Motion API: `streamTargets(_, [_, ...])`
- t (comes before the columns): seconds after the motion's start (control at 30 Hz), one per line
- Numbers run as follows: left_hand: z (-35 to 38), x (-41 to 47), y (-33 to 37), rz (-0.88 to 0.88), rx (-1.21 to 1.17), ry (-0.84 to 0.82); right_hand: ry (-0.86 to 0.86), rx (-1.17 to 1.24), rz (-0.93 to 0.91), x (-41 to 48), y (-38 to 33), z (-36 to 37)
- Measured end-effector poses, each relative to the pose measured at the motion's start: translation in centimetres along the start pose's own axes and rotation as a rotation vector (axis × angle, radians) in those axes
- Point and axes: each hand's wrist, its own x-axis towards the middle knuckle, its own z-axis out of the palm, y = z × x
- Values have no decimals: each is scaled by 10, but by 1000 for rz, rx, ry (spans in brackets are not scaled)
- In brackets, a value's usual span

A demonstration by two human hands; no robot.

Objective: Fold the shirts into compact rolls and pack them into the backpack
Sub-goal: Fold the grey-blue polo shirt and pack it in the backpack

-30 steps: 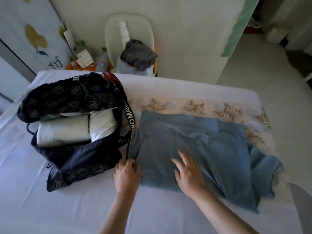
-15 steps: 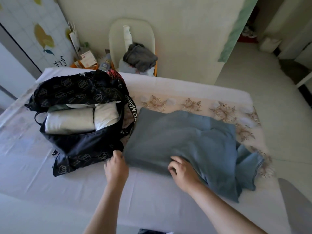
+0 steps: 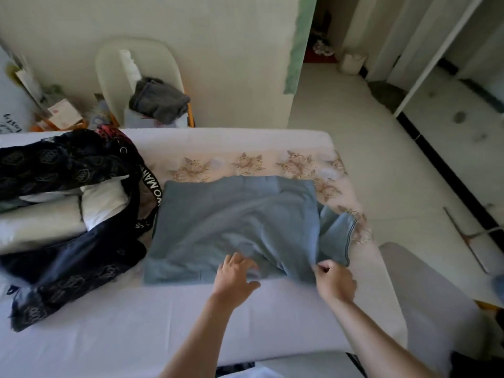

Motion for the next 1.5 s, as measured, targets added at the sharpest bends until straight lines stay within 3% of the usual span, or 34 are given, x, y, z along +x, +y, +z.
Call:
streamTargets(0.13, [8, -3, 2, -18, -34, 54, 148, 354, 43, 9, 9, -23])
streamTargets(0.2, [4, -4, 6, -17, -53, -1, 191, 277, 47, 16, 23, -34])
streamTargets(0.33, [2, -10, 15, 98, 77, -25, 32, -72, -19, 18, 37, -41])
streamTargets(0.47, [17, -18, 12, 221, 192, 62, 149, -148, -506, 9, 38, -25])
streamTargets(0.57, [19, -19, 5, 182, 99, 51, 54, -217, -744, 9, 44, -13])
streamTargets(0.77, [-3, 6, 26, 162, 315, -303, 42, -107, -497, 28, 31, -26])
streamTargets(0.83, [-8, 28, 44, 152, 264, -293, 103, -33, -418, 42, 21, -34])
streamTargets(0.9, [-11, 54, 64, 219, 157, -182, 115, 27, -260, 60, 17, -41])
streamTargets(0.97, [-9, 78, 85, 321, 69, -96, 68, -50, -120, 81, 22, -48])
streamTargets(1.07, [1, 108, 120, 444, 121, -36, 12, -315, -248, 106, 33, -51])
streamTargets(1.13, [7, 127, 139, 513, 212, -88, -49, -399, -466, 114, 41, -47])
streamTargets(1.2, [14, 145, 154, 538, 339, -154, -56, -453, -568, 115, 53, -41])
streamTargets(1.4, [43, 187, 151, 470, 633, -389, 13, -388, -348, 103, 86, -42])
streamTargets(1.5, [47, 195, 167, 485, 592, -277, 1, -295, -269, 105, 88, -42])
